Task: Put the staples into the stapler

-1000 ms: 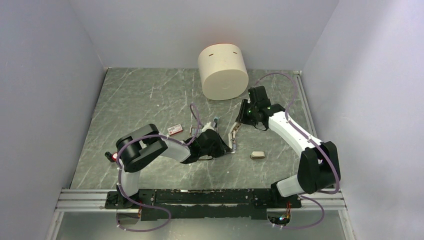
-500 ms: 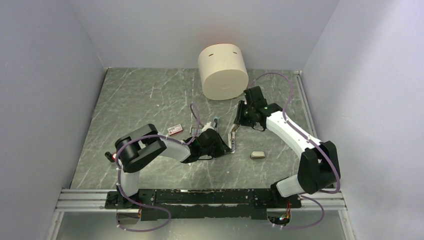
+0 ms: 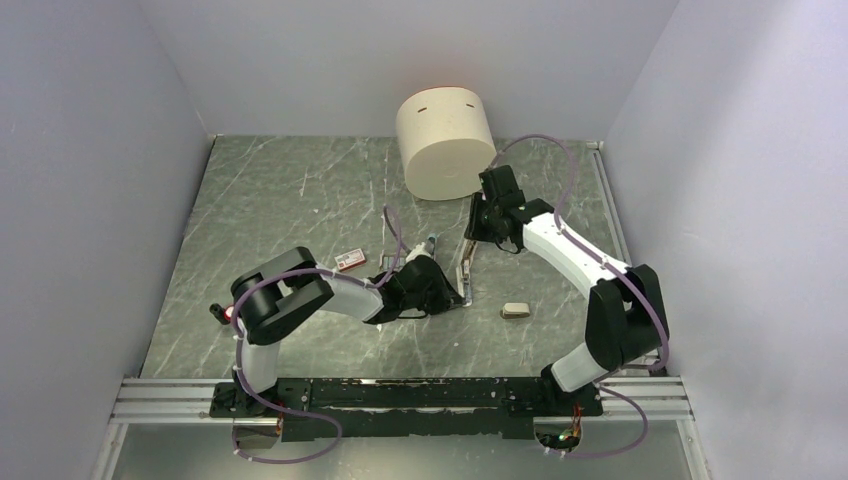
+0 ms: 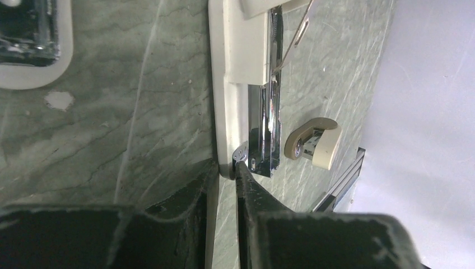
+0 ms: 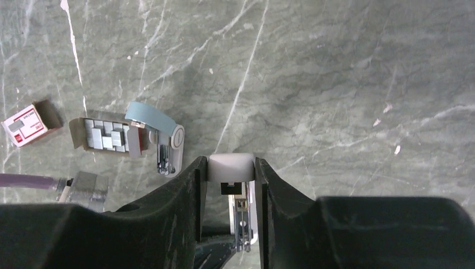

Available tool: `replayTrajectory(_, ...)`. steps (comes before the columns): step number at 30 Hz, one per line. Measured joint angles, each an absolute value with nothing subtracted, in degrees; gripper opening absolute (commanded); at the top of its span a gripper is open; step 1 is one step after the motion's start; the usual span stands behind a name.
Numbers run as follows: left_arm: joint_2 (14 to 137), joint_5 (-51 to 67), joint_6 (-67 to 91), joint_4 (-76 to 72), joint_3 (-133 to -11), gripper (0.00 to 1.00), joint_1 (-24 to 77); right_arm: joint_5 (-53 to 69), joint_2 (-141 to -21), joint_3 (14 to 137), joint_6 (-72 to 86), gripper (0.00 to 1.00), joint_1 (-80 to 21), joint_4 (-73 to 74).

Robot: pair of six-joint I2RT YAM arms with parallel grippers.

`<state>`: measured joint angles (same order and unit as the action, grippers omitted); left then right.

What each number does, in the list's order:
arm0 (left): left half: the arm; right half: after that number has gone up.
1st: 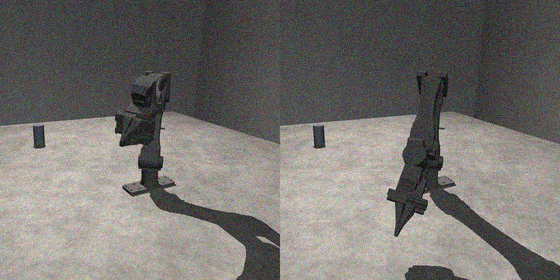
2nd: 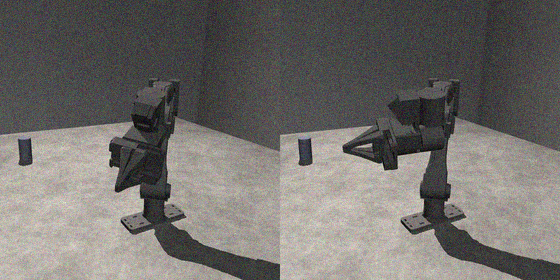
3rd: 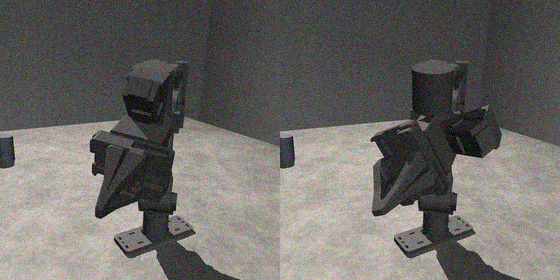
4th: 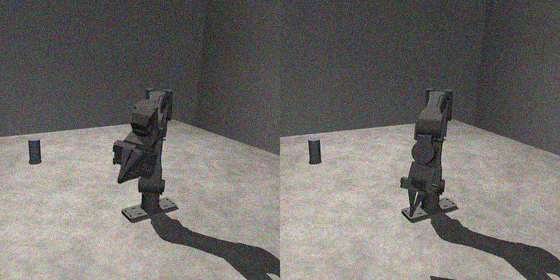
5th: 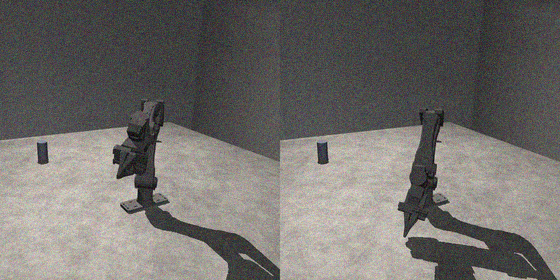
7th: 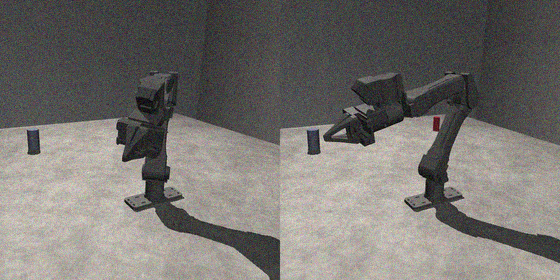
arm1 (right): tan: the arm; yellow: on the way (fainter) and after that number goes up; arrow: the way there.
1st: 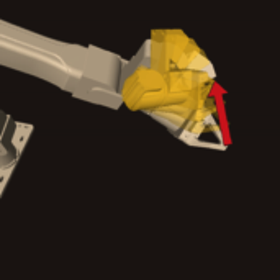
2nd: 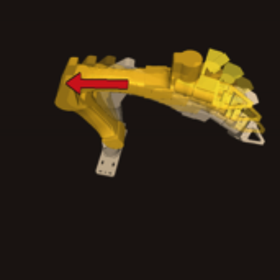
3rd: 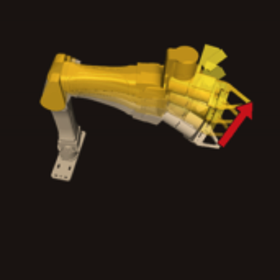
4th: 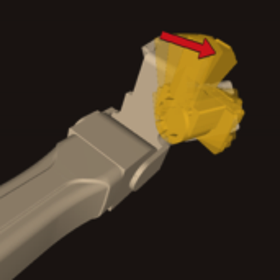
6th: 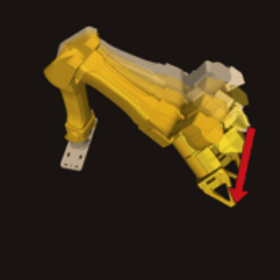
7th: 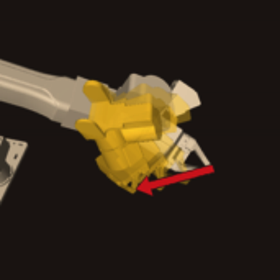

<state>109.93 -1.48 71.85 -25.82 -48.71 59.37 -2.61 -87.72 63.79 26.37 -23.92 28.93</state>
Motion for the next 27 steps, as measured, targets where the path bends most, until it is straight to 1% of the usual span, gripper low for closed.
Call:
replayTrajectory(12, 110.76, -0.36, 70.50, -21.02, -52.31, 0.23, 59.37, -5.91, -89.78, 63.86, 22.61, 0.38, -25.96, 24.84)
replayTrajectory(17, 110.80, -0.32, 70.48, -20.27, -52.66, 0.29, 59.37, -7.49, -89.78, 63.83, 21.98, 0.39, -27.09, 24.69)
replayTrajectory(21, 110.80, -0.23, 70.35, -20.12, -52.84, 0.34, 59.37, -8.97, -89.82, 63.86, 21.65, 0.37, -28.67, 24.47)
replayTrajectory(24, 110.78, -0.23, 70.39, -20.18, -52.86, 0.35, 59.37, -10.41, -90.21, 64.34, 21.61, 0.37, -29.69, 24.73)
replayTrajectory(27, 110.63, -0.25, 70.52, -20.01, -52.86, 0.34, 59.37, -11.55, -90.91, 65.04, 21.67, 0.37, -30.04, 25.15)
